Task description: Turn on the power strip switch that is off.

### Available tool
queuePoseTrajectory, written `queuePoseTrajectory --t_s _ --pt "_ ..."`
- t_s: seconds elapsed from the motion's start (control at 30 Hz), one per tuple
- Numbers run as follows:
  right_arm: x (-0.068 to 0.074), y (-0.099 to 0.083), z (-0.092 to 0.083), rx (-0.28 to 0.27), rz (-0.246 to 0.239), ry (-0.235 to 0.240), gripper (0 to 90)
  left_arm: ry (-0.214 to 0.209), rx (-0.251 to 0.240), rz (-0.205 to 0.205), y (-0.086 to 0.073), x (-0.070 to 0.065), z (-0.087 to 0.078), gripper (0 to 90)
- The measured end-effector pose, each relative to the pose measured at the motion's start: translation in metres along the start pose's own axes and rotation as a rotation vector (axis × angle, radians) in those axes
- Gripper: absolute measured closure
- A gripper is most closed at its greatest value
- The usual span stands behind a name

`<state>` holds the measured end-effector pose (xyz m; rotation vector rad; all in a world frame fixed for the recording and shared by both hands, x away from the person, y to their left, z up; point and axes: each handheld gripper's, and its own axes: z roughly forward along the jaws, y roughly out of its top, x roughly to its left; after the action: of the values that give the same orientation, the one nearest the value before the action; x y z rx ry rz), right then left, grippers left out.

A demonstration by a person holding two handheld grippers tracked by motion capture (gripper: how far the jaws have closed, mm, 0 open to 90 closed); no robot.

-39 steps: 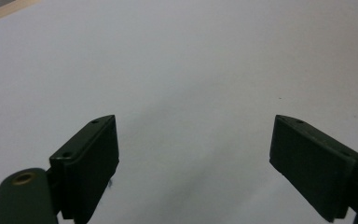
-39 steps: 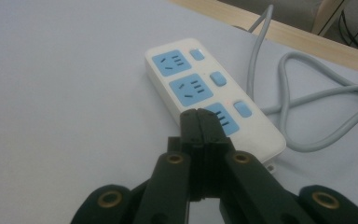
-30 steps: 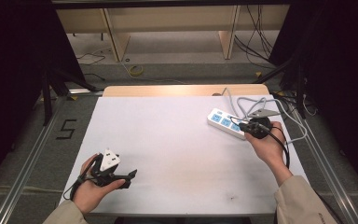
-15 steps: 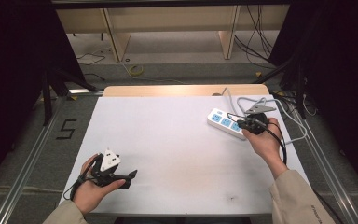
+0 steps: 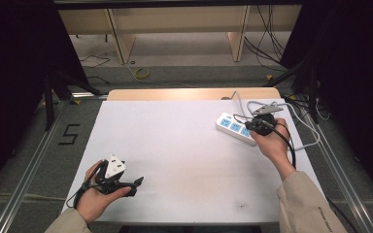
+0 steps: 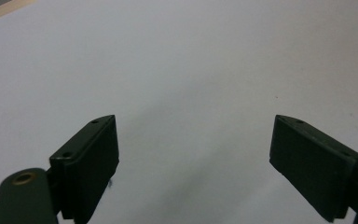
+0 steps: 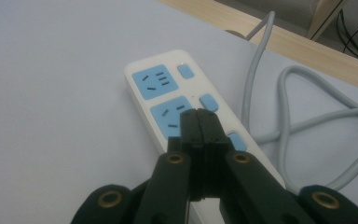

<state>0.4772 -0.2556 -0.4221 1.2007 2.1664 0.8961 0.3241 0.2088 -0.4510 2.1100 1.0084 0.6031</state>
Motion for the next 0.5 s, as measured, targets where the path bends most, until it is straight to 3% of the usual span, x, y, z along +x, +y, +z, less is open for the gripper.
queuePoseTrajectory --t_s 0.5 --pt "-0.003 0.003 0.012 0.023 0.005 -0.005 90.0 -0.001 -0.004 0.003 0.000 -0.001 0.000 15.3"
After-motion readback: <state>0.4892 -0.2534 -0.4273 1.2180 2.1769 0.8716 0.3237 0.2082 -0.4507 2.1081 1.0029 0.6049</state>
